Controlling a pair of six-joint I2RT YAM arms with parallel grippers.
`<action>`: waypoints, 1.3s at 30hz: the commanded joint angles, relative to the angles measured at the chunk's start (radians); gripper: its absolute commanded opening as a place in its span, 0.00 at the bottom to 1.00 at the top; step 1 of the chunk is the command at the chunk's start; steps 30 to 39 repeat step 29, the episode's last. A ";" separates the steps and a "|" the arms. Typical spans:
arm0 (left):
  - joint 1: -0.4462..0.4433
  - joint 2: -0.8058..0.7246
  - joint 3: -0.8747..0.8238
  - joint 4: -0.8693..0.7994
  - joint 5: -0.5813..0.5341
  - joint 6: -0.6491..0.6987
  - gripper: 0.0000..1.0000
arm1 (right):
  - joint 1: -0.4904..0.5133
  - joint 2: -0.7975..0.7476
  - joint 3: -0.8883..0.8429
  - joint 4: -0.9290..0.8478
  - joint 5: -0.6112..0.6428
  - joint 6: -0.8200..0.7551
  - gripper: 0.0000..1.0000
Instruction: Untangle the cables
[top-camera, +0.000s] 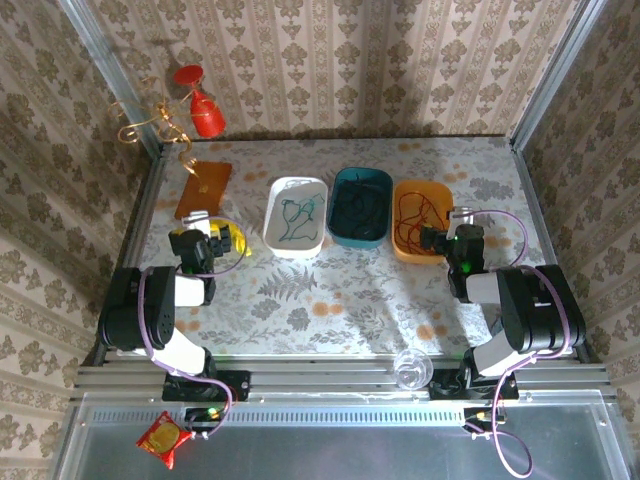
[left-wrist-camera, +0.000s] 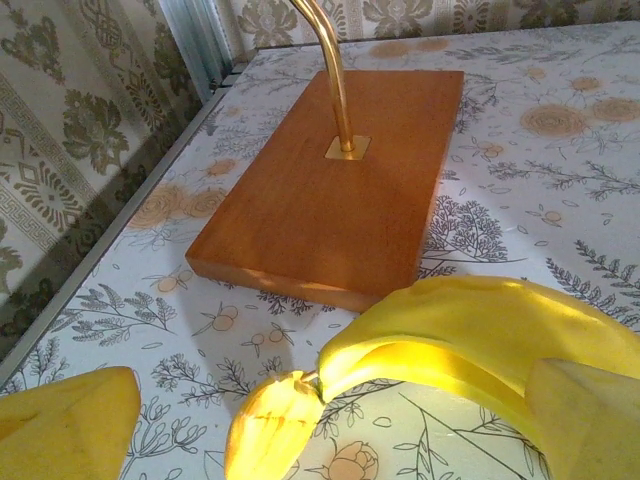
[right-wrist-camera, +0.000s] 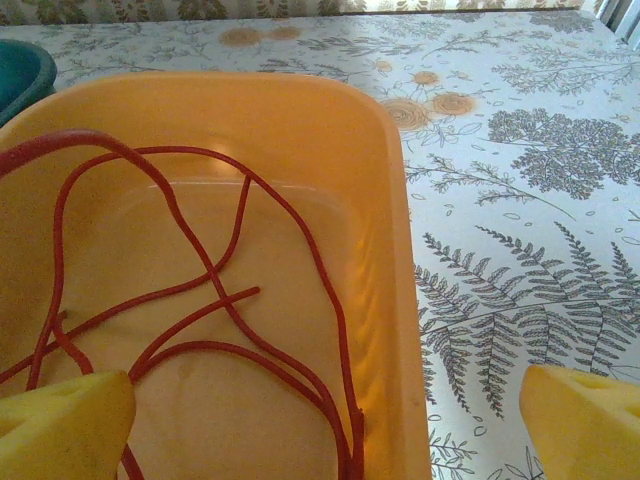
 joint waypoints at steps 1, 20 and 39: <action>-0.008 0.003 0.002 0.034 0.016 0.016 1.00 | 0.005 -0.004 0.028 0.023 -0.007 0.005 1.00; -0.008 0.002 0.004 0.034 0.016 0.016 1.00 | 0.004 -0.002 0.030 0.019 -0.009 0.004 1.00; -0.008 0.002 0.004 0.034 0.014 0.016 1.00 | 0.004 -0.005 0.026 0.024 -0.015 0.004 1.00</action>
